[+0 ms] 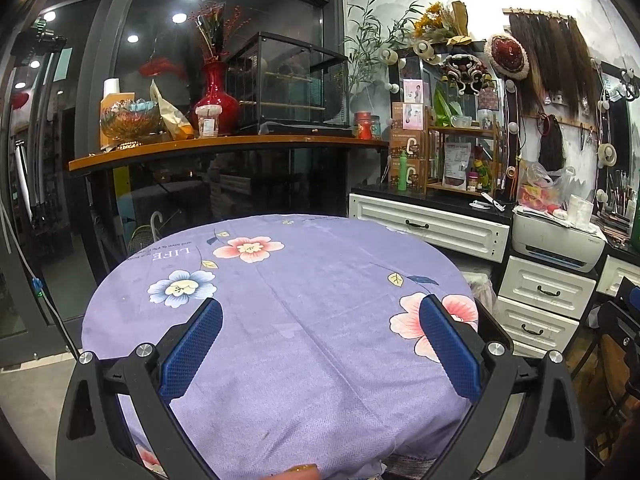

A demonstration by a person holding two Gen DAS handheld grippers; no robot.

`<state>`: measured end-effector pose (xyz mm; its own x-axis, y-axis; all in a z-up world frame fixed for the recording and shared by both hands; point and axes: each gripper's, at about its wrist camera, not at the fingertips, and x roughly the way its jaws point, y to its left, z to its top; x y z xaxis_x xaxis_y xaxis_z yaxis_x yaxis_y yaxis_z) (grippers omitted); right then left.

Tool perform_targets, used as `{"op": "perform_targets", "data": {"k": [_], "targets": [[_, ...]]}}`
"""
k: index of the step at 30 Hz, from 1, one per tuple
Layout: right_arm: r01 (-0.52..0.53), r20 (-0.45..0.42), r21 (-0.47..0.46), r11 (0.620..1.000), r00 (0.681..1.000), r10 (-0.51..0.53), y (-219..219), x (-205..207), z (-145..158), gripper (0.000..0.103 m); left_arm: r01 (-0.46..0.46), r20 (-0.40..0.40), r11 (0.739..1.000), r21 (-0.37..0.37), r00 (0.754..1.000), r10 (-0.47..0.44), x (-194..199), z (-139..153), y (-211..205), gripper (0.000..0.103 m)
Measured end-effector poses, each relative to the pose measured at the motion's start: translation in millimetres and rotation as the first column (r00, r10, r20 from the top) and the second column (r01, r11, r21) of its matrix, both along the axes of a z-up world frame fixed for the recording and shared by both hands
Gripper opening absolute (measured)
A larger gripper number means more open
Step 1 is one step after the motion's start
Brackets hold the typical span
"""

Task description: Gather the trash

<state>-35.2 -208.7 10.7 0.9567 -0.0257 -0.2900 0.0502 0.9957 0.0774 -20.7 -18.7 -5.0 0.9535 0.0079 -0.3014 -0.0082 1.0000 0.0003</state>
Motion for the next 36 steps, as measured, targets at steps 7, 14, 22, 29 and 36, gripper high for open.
{"op": "perform_targets", "data": {"k": [7,14,22,29,36], "targets": [[-0.001,-0.002,-0.001,1.000,1.000,0.001,0.8,0.2,-0.8,0.097,0.000,-0.002,1.000,0.001,1.000,0.000,0.3,-1.5,0.7,0.098],[-0.003,-0.002,-0.001,1.000,1.000,0.003,0.8,0.1,-0.6,0.097,0.002,-0.014,1.000,-0.001,1.000,-0.002,1.7,-4.8,2.5,0.098],[-0.002,-0.001,-0.001,1.000,1.000,0.002,0.9,-0.2,-1.1,0.097,0.002,-0.013,1.000,0.000,1.000,-0.002,2.0,-5.9,1.8,0.098],[-0.004,-0.002,-0.001,1.000,1.000,0.004,0.4,-0.1,-1.5,0.097,0.006,-0.015,1.000,0.005,1.000,-0.006,2.5,-6.1,0.3,0.098],[-0.004,-0.003,-0.001,1.000,1.000,0.004,0.8,0.0,-1.3,0.097,0.007,-0.017,1.000,0.006,1.000,-0.007,2.1,-5.9,-0.6,0.098]]}}
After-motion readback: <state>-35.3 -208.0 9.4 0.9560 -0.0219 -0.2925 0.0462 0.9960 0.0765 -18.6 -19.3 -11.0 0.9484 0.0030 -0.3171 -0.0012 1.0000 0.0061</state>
